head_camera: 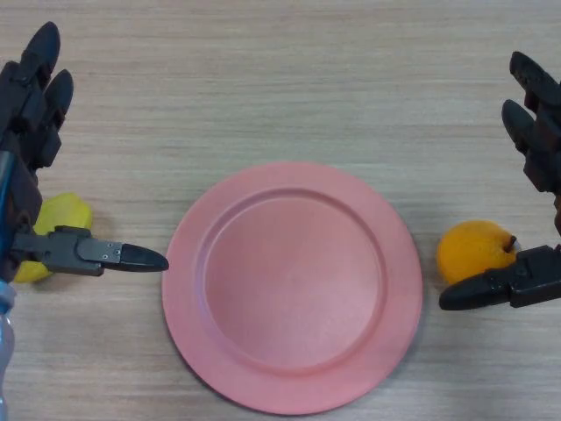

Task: Pick up the yellow starfruit and place it on the plate

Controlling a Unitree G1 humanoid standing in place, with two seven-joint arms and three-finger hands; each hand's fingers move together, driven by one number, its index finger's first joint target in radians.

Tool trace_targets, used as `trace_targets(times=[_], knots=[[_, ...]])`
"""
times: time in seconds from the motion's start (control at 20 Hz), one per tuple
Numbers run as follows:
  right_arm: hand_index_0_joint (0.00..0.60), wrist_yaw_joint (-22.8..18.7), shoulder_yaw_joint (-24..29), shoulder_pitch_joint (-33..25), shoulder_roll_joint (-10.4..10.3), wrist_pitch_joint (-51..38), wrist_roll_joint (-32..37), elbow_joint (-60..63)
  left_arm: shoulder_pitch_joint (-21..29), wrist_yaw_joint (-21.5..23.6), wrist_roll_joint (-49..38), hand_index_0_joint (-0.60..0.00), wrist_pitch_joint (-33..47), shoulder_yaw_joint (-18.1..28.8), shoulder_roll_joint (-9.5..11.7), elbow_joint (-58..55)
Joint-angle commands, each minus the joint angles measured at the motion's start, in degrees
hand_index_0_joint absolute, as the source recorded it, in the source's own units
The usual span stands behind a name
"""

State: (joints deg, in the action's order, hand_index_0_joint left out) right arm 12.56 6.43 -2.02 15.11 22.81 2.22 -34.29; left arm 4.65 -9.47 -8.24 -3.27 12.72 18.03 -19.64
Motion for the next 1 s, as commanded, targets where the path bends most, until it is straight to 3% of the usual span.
trace_targets(times=[0.05,0.45,0.7,1.0], knots=[[0.000,-1.20,3.36,-0.97,0.97,-6.08,2.90,-3.91,1.32,-0.24,-1.69,0.000,5.07,4.66,2.55,-3.07],[0.000,-1.35,3.49,-1.75,1.26,-6.44,2.32,-2.96,1.37,-0.51,0.51,0.000,8.08,5.60,3.19,-1.04],[0.000,-0.20,3.21,-1.58,1.26,-6.08,3.19,-3.03,1.64,1.74,6.82,0.000,13.47,10.33,6.46,5.68],[0.000,-0.59,2.20,-1.61,0.74,-7.05,3.55,-2.23,4.21,7.25,17.58,0.000,17.87,10.48,10.80,18.34]])
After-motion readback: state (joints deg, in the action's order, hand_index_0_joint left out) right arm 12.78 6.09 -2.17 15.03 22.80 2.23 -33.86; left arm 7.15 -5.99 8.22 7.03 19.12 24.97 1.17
